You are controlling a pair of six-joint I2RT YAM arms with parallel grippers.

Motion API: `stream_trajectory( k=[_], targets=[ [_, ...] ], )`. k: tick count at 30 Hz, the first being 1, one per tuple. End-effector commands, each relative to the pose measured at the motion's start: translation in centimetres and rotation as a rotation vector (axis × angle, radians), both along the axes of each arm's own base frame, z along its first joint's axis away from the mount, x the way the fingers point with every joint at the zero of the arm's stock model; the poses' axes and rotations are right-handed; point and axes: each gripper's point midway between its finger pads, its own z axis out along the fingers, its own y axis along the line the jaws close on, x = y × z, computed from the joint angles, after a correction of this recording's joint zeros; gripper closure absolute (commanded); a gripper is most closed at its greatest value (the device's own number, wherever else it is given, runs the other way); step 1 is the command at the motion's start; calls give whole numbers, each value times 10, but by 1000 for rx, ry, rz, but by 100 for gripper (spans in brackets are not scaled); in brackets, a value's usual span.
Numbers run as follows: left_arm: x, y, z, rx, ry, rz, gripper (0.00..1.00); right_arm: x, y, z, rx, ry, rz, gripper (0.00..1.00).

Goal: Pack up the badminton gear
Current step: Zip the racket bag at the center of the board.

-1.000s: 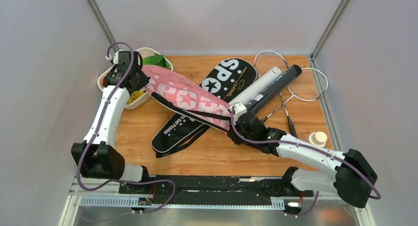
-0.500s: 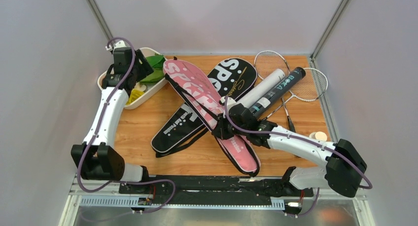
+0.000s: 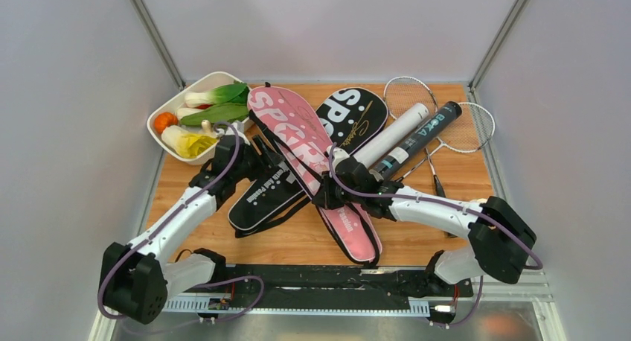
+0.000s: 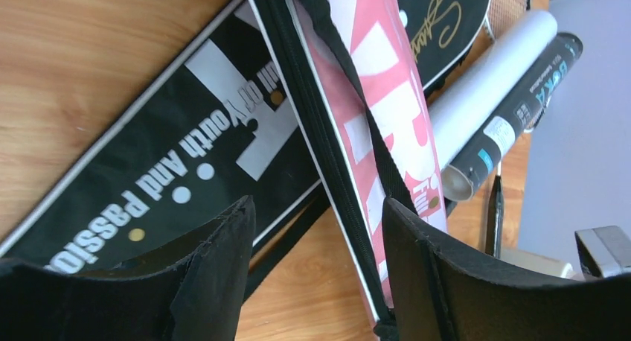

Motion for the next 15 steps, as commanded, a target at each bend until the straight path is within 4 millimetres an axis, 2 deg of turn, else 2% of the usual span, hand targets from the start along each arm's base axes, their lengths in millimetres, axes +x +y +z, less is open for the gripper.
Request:
stream_trajectory(
  k=[1, 5, 11, 12, 15],
  targets=[
    [5, -37, 6, -137, -42, -55, 30, 8, 28, 34, 153, -44, -9, 100],
    [-3, -50, -25, -116, 16, -77, 30, 6, 29, 30, 160, -33, 2, 100],
    [5, -66, -40, -137, 15, -114, 34, 0, 30, 23, 157, -18, 34, 96],
    [7, -70, -38, -140, 11, -123, 36, -1, 31, 22, 156, -16, 39, 95],
    [9, -76, -50, -139, 47, -136, 48, -3, 31, 19, 157, -9, 45, 92]
  ],
)
